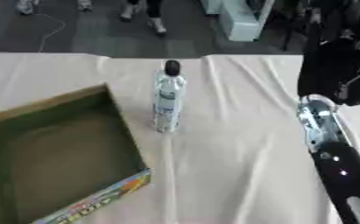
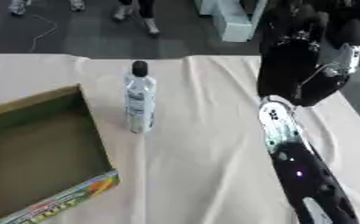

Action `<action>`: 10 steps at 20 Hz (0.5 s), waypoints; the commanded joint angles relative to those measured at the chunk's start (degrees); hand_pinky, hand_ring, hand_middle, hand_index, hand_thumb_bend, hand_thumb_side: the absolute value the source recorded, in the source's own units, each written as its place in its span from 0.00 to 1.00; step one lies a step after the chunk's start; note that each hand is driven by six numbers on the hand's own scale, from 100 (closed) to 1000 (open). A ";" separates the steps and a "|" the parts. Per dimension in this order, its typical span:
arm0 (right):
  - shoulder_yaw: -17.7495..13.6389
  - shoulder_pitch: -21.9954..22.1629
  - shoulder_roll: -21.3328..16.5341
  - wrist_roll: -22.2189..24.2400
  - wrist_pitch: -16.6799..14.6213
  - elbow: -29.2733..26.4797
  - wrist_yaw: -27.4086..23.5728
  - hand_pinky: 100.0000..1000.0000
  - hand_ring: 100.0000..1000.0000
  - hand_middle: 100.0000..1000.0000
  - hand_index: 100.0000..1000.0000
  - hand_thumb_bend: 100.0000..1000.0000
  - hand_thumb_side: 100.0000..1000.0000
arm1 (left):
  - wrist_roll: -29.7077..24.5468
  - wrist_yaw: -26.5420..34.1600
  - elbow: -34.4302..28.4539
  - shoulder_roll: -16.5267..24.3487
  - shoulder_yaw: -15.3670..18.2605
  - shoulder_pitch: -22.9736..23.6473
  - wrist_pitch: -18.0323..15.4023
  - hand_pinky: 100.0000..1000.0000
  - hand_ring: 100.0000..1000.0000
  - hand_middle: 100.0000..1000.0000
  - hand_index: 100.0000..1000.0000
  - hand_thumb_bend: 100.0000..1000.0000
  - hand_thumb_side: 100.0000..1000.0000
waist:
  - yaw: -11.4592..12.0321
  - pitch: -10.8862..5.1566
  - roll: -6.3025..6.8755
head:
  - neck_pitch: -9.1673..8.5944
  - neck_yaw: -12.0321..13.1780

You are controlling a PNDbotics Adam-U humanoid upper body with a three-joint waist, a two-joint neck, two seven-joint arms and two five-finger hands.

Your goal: Pick up objects on the table and place them in the box.

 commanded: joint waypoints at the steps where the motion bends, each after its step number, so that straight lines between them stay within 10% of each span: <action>1: -0.10 0.19 -2.21 8.65 -8.02 -1.06 3.91 0.35 0.44 0.52 0.63 0.17 0.72 | 0.17 0.05 -0.65 1.57 0.54 -0.38 -0.02 0.74 0.82 0.82 0.76 0.07 1.00 | 0.05 -0.62 0.31 | 0.77 0.56; 5: 0.10 0.28 -3.56 8.55 -6.06 -1.06 7.45 0.61 0.58 0.65 0.70 0.22 0.75 | 0.13 -0.06 -0.65 1.55 0.43 -0.19 0.03 0.74 0.82 0.82 0.76 0.07 1.00 | 0.08 -0.59 0.29 | 1.40 0.47; 10: 0.55 0.34 -5.16 9.21 -4.83 -1.06 9.53 0.70 0.67 0.72 0.74 0.25 0.76 | 0.15 -0.10 -0.65 1.52 0.40 -0.20 0.04 0.74 0.82 0.82 0.76 0.07 1.00 | 0.14 -0.56 0.30 | 1.74 -0.05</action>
